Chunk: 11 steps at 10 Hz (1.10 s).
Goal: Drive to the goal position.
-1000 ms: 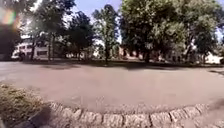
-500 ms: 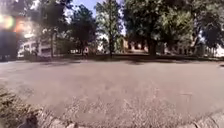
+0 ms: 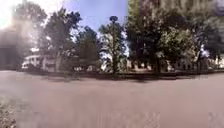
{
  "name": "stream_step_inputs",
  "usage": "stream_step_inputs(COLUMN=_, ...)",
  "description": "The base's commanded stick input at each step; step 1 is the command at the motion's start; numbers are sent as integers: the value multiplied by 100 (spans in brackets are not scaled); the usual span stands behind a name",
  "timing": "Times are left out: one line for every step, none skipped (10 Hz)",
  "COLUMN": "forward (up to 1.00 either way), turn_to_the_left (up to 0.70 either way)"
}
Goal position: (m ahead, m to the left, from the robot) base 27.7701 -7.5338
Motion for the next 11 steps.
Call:
stream_step_inputs(forward=70, turn_to_the_left=0)
stream_step_inputs(forward=70, turn_to_the_left=0)
stream_step_inputs(forward=70, turn_to_the_left=0)
stream_step_inputs(forward=70, turn_to_the_left=0)
stream_step_inputs(forward=70, turn_to_the_left=0)
stream_step_inputs(forward=70, turn_to_the_left=0)
stream_step_inputs(forward=70, turn_to_the_left=0)
stream_step_inputs(forward=70, turn_to_the_left=0)
stream_step_inputs(forward=70, turn_to_the_left=14)
stream_step_inputs(forward=70, turn_to_the_left=14)
stream_step_inputs(forward=70, turn_to_the_left=14)
